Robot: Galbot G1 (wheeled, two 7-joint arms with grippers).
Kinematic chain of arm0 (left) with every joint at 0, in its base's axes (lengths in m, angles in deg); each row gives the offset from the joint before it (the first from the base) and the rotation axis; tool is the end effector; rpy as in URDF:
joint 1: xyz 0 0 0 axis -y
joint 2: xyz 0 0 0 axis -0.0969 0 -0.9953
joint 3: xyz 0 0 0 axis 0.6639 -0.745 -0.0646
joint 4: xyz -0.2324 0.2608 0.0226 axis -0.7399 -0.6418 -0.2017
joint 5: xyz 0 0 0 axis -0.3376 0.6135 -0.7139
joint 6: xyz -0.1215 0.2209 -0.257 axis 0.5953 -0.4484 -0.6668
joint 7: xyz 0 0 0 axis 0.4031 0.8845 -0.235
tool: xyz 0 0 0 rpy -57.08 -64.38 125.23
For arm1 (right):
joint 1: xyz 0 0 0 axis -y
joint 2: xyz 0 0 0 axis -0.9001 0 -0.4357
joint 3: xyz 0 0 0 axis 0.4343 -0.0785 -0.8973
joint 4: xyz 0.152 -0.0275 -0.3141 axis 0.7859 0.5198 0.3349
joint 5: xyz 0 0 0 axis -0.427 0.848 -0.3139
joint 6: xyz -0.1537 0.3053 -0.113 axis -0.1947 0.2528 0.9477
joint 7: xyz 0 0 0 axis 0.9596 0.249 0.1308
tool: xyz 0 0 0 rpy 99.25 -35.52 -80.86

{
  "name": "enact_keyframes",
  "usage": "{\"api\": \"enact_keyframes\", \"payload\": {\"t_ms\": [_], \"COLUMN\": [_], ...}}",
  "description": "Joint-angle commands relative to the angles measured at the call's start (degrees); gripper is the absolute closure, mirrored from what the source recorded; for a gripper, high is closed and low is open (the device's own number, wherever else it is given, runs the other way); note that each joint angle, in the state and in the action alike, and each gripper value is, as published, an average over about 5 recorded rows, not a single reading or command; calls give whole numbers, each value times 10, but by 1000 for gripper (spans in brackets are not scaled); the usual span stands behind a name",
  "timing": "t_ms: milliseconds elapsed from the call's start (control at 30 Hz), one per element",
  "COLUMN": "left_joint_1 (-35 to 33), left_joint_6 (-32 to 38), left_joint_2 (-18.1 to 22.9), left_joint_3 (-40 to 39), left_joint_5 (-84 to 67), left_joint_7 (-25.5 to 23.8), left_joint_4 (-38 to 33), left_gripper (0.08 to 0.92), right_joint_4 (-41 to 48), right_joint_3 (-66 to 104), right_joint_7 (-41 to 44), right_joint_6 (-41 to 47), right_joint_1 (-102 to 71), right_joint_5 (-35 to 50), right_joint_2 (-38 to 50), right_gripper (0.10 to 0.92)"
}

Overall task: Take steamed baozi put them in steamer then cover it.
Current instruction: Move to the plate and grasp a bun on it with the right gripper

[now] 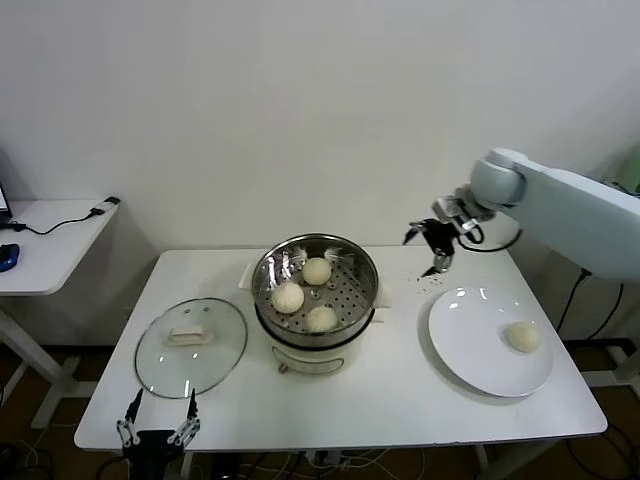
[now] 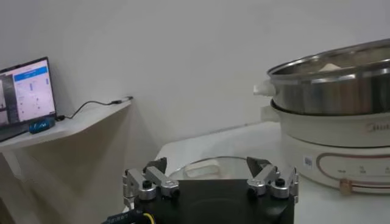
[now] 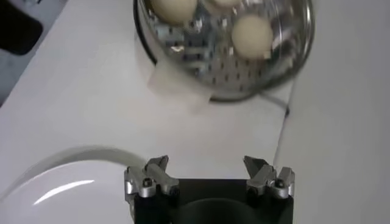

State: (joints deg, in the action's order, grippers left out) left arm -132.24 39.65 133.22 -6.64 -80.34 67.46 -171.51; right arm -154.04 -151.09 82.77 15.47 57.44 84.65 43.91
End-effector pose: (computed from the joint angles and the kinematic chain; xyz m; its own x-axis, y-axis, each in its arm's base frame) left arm 0.0817 0.0452 -0.3374 -0.9652 -0.1692 0.1994 -0.1164 0.9608 0.2516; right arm 0.5701 -0.1548 -0.0818 -0.2300 -0.2694 0.9352 -0.9445 -0.1699 -0.2812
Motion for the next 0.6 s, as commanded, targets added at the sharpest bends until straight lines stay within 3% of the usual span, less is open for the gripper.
{"api": "enact_keyframes", "payload": {"t_ms": [33,267,600], "left_joint_1": [-2,-3,5], "left_joint_6": [0,0,-5], "left_joint_2": [0,3,7], "left_joint_3": [0,-1,-2], "left_joint_5": [1,8,15], "left_joint_7": [0,1,2], "left_joint_4": [0,4,12], "left_gripper": [177,177,177], "right_joint_4": [103,178,266], "right_joint_3": [152,224,259], "right_joint_7": [27,30,26], "right_joint_6": [17,-32,-58], "right_joint_1": [-192,-256,-279], "right_joint_5": [-115,-221,-269], "right_joint_2": [98,67,-2], "right_gripper": [203,203,203]}}
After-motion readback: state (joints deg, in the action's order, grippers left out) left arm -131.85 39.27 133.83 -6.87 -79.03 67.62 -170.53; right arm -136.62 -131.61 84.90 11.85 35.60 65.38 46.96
